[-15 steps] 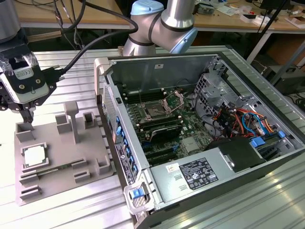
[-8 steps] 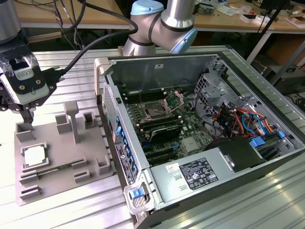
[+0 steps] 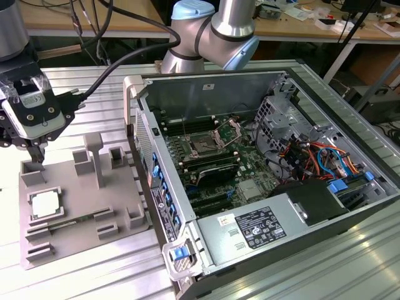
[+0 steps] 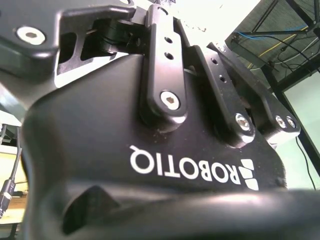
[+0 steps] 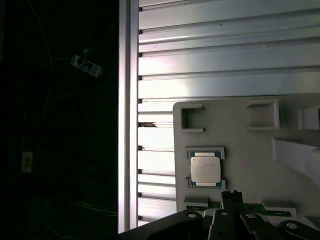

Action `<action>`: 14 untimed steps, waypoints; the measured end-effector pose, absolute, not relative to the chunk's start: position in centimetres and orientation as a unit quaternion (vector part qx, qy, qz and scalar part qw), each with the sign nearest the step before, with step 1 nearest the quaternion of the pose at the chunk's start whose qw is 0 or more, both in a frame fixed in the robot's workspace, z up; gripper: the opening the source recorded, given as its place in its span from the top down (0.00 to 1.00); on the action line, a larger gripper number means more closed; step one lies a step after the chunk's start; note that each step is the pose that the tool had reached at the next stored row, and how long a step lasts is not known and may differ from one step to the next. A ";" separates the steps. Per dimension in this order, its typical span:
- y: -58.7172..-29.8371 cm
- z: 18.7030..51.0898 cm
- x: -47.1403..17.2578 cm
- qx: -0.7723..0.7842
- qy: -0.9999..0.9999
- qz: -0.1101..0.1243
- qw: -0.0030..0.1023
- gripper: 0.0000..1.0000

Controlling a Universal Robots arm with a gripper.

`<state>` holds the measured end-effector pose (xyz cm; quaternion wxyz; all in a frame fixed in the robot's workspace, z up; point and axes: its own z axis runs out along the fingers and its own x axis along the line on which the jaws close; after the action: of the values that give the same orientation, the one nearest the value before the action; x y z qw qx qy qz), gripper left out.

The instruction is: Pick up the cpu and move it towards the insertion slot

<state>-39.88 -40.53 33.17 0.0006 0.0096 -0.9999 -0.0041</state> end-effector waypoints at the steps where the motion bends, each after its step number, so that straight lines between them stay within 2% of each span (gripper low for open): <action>1: -40.5 33.0 -39.9 0.010 -1.000 -0.004 0.001 0.89; 14: -40.5 32.5 -39.9 0.010 -1.000 -0.004 0.001 0.89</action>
<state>-39.88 -40.53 32.46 0.0006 0.0096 -0.9999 -0.0041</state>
